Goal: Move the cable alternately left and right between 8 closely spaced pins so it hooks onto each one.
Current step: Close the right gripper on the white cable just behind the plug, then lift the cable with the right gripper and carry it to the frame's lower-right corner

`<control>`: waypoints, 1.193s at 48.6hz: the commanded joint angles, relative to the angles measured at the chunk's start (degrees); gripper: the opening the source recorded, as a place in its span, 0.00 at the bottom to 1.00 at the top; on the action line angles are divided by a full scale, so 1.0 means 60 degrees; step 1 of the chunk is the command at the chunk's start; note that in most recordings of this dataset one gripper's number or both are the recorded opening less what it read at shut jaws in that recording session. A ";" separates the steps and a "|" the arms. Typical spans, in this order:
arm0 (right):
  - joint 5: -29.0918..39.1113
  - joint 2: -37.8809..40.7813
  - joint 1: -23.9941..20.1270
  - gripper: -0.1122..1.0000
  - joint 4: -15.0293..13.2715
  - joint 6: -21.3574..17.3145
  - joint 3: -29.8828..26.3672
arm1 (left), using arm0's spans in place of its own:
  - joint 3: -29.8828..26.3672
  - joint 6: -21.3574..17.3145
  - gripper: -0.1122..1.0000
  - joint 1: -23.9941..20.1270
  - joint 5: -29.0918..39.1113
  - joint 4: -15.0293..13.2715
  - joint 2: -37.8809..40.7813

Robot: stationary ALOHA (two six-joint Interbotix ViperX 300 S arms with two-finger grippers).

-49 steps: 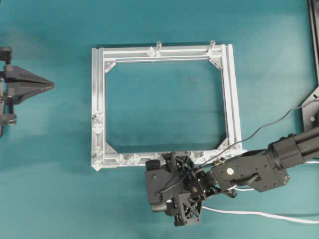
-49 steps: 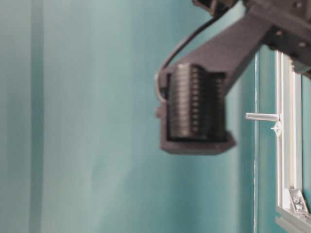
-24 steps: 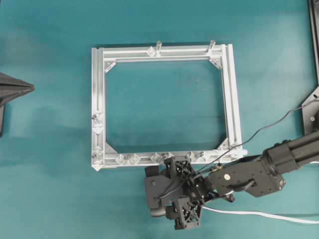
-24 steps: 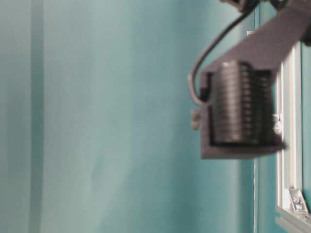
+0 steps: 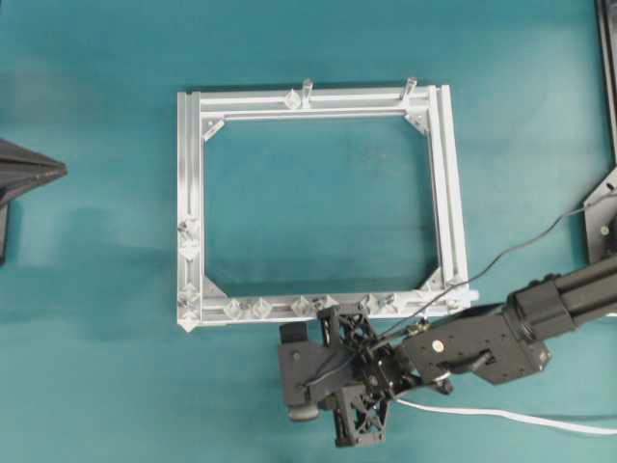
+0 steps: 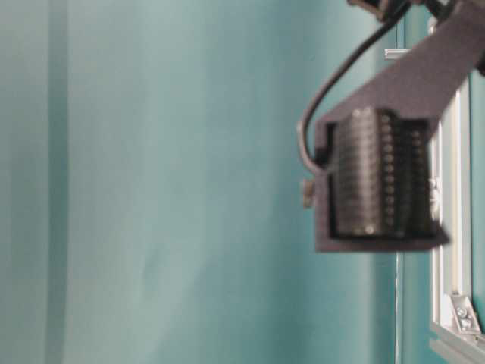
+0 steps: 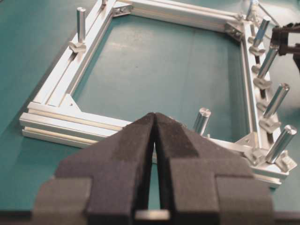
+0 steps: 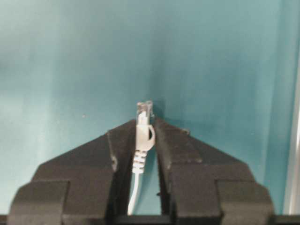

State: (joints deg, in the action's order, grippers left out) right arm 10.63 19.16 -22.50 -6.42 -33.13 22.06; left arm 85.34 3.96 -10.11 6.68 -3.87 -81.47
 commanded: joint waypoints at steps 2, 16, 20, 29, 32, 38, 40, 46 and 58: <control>0.0059 -0.0176 -0.0117 0.24 -0.0015 0.0000 -0.0205 | -0.0205 0.0161 0.10 0.0015 0.0044 0.0015 0.0161; 0.0894 -0.0425 -0.0117 0.24 0.0000 0.0000 -0.0308 | -0.0220 0.0264 0.10 0.0015 0.0542 0.0029 0.0161; 0.1157 -0.0615 -0.0117 0.24 -0.0015 0.0000 -0.0308 | -0.0264 0.0264 0.10 0.0015 0.0601 0.0029 0.0161; 0.1494 -0.0981 -0.0117 0.24 0.0000 -0.0029 -0.0308 | -0.0337 0.0249 0.10 0.0015 0.0674 0.0029 0.0161; 0.1582 -0.1099 -0.0117 0.24 -0.0015 -0.0176 -0.0308 | -0.0322 0.0249 0.10 0.0015 0.0674 0.0029 0.0161; 0.1860 -0.1245 -0.0117 0.24 -0.0015 -0.0718 -0.0264 | -0.0337 0.0249 0.10 0.0015 0.0674 0.0029 0.0161; 0.1963 -0.1274 -0.0117 0.24 0.0000 -0.0981 -0.0249 | -0.0337 0.0249 0.10 0.0015 0.0674 0.0029 0.0161; 0.2300 -0.1333 -0.0117 0.24 -0.0176 -0.1904 -0.0234 | -0.0337 0.0249 0.10 0.0015 0.0674 0.0044 0.0161; 0.3486 -0.1597 -0.0132 0.24 -0.0864 -0.3750 -0.0220 | -0.0322 0.0249 0.10 0.0015 0.0674 0.0029 0.0161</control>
State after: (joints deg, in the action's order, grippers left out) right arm 29.53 12.30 -22.94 -10.63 -53.61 21.18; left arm 84.99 5.19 -10.11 10.99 -3.87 -81.39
